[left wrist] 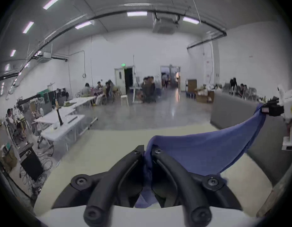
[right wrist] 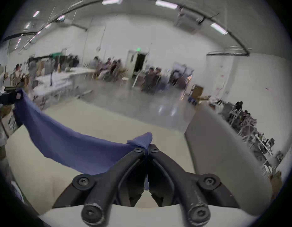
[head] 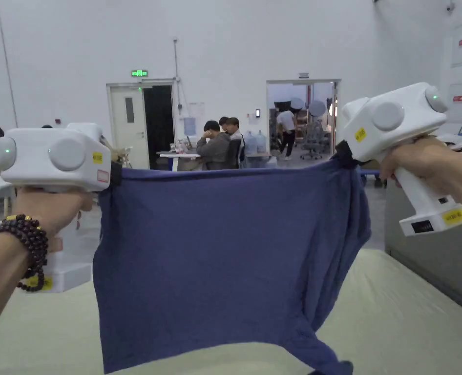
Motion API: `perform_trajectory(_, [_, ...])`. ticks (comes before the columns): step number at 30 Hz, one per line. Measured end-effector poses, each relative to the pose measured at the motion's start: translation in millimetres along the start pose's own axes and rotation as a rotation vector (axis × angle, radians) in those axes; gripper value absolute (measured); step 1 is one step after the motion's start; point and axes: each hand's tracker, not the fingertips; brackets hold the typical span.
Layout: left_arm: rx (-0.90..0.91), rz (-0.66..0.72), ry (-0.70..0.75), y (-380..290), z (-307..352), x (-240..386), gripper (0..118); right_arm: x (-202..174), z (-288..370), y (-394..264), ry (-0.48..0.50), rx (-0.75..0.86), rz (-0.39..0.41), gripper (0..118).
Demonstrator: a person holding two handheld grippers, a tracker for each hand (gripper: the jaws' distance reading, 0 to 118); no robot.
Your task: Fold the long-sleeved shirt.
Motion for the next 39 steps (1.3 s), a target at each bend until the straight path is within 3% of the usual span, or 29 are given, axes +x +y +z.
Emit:
perform_trajectory(3, [0.015,-0.023,-0.012,43,2,6,4,17,17,38,-0.033,0.053,-0.063,0])
perform_trajectory(7, [0.067,-0.077,0.031,74,8,16,4,27,30,61,-0.082,0.100,-0.065,0])
perform_trajectory(12, [0.054,0.005,0.003,78,9,10,4,27,32,55,-0.064,0.109,-0.076,0])
perform_trajectory(17, [-0.029,0.009,-0.004,21,-16,6,4,9,-2,-10,-0.020,0.020,-0.086,0])
perform_trajectory(20, [-0.111,0.033,-0.013,-41,-36,5,4,-9,-36,-75,0.035,-0.072,-0.128,0])
perform_trajectory(28, [-0.393,0.095,-0.022,-217,-82,-6,4,-62,-108,-237,0.111,-0.334,-0.142,0])
perform_trajectory(33, [-0.412,0.151,-0.040,-244,-62,-18,4,-65,-95,-251,0.136,-0.325,-0.130,0])
perform_trajectory(39, [-0.361,0.112,-0.093,-246,16,-24,4,-72,-10,-247,0.167,-0.264,-0.056,0])
